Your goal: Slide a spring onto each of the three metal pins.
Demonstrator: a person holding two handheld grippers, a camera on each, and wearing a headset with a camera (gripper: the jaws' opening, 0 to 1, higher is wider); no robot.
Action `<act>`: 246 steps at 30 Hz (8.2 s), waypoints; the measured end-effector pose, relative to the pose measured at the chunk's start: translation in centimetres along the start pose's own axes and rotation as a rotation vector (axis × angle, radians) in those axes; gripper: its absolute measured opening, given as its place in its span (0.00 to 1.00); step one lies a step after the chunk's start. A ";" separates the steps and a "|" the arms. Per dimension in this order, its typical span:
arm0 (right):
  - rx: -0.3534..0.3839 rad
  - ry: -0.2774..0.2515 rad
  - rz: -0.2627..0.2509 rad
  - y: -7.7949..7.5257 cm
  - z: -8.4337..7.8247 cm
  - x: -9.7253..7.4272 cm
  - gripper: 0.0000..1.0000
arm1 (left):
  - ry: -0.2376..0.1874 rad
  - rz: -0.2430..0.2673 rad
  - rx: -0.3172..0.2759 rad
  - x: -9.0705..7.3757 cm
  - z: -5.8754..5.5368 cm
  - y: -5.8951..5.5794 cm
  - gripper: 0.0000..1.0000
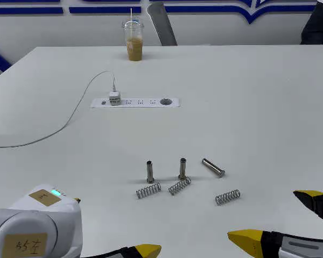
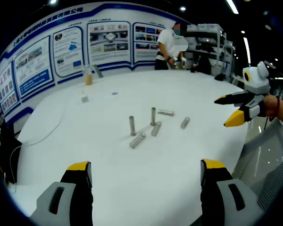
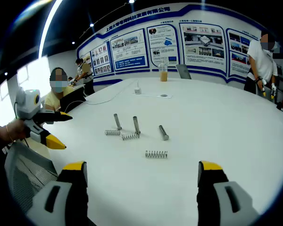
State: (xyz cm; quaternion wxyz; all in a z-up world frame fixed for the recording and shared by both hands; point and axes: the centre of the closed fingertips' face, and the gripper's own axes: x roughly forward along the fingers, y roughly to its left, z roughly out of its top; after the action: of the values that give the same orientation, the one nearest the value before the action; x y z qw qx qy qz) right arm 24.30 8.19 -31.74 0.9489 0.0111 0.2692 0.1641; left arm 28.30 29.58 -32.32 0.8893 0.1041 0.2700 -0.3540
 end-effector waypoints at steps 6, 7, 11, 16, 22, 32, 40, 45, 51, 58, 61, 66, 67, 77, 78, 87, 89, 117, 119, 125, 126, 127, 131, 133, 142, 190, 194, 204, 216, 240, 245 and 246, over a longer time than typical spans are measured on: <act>-0.007 -0.002 0.010 0.3 0.0 0.0 0.99 | -0.008 0.001 -0.007 -0.1 0.4 0.1 0.97; -0.007 -0.001 0.011 0.3 0.0 0.1 0.99 | -0.008 0.000 -0.008 -0.1 0.4 0.1 0.97; -0.007 -0.005 0.016 0.5 0.1 0.1 0.99 | -0.010 -0.004 -0.016 -0.1 0.5 0.1 0.97; -0.006 -0.010 0.020 0.7 0.1 0.1 0.98 | -0.010 -0.006 -0.016 0.0 0.7 0.0 0.96; -0.004 -0.011 0.022 0.7 0.1 0.1 0.98 | -0.014 -0.008 -0.020 0.0 0.8 0.0 0.96; 0.006 -0.024 0.034 0.8 0.2 0.0 0.95 | -0.035 0.004 -0.022 -0.1 1.3 0.2 0.93; 0.003 -0.029 0.035 0.5 0.7 0.4 0.93 | -0.022 0.000 -0.020 0.1 1.1 0.3 0.93; -0.004 -0.035 0.035 0.2 1.3 1.0 0.92 | -0.020 0.000 -0.020 0.2 1.1 0.2 0.93; 0.000 -0.033 0.042 -0.1 1.7 1.8 0.89 | -0.016 -0.004 -0.015 0.3 1.0 0.0 0.92; -0.010 -0.040 0.043 -0.6 2.6 2.9 0.85 | -0.010 -0.004 -0.012 0.6 0.7 -0.3 0.91; -0.010 -0.040 0.048 -0.7 2.9 3.4 0.84 | -0.009 -0.009 -0.015 0.7 0.7 -0.4 0.91; -0.020 -0.034 0.047 -1.1 3.0 4.4 0.80 | -0.007 -0.013 -0.016 0.8 0.6 -0.4 0.90; -0.021 -0.031 0.047 -1.2 3.1 4.7 0.79 | -0.007 -0.013 -0.017 0.8 0.6 -0.4 0.90; -0.025 -0.017 0.029 -2.7 3.7 7.2 0.67 | -0.004 -0.019 -0.015 1.1 0.4 -0.6 0.88; -0.032 -0.015 0.025 -2.9 3.8 7.4 0.66 | -0.004 -0.019 -0.016 1.1 0.4 -0.6 0.88; -0.063 0.002 0.034 -3.5 4.1 9.6 0.55 | -0.004 -0.021 -0.018 1.4 0.5 -0.4 0.87; -0.061 0.001 0.042 -3.5 4.3 10.1 0.52 | -0.003 -0.023 -0.018 1.5 0.5 -0.4 0.87; -0.102 0.080 0.064 -4.6 3.6 17.0 0.26 | 0.018 -0.051 0.000 2.1 0.3 -1.3 0.84; -0.106 0.091 0.067 -4.6 3.3 17.4 0.24 | 0.019 -0.052 0.000 2.2 0.2 -1.4 0.84; -0.102 0.098 0.062 -4.9 3.0 18.2 0.22 | 0.026 -0.054 0.003 2.3 0.1 -1.3 0.84; -0.102 0.098 0.061 -5.0 3.0 18.3 0.22 | 0.026 -0.054 0.003 2.4 0.1 -1.3 0.84; -0.101 0.099 0.058 -5.1 3.0 18.4 0.21 | 0.027 -0.054 0.004 2.4 0.1 -1.2 0.84; -0.101 0.104 0.054 -5.3 3.0 18.6 0.19 | 0.030 -0.051 0.006 2.4 0.1 -1.1 0.84; -0.108 0.110 0.051 -5.4 2.9 18.7 0.17 | 0.031 -0.052 0.007 2.5 0.0 -1.1 0.83; -0.114 0.121 0.025 -5.7 2.6 18.9 0.11 | 0.031 -0.048 0.011 2.4 0.1 -1.0 0.83; -0.088 0.066 0.022 -4.6 4.6 12.6 0.09 | -0.015 -0.042 0.027 1.1 0.9 -1.2 0.78; -0.110 0.079 0.022 -4.6 4.4 12.3 0.09 | -0.026 -0.033 0.033 0.9 1.1 -1.1 0.77; -0.115 0.092 0.017 -4.7 4.1 12.2 0.09 | -0.024 -0.030 0.035 0.7 1.0 -1.1 0.78; -0.096 0.099 0.021 -4.6 4.0 12.3 0.09 | -0.018 -0.029 0.042 0.7 0.9 -0.9 0.77; -0.133 0.013 0.107 -3.2 5.7 10.6 0.35 | -0.025 -0.042 0.120 2.7 1.6 1.1 0.68; -0.126 -0.010 0.134 -2.8 6.1 10.1 0.40 | -0.037 -0.060 0.144 3.7 2.0 1.7 0.63; -0.130 -0.014 0.142 -2.6 6.2 9.9 0.41 | -0.039 -0.064 0.147 4.0 2.1 1.8 0.62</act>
State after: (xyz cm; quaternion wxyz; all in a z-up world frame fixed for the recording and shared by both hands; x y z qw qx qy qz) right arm 36.24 9.29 -31.77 0.9354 -0.0302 0.2501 0.2480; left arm 32.85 27.82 -32.79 0.8727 0.1536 0.2293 -0.4029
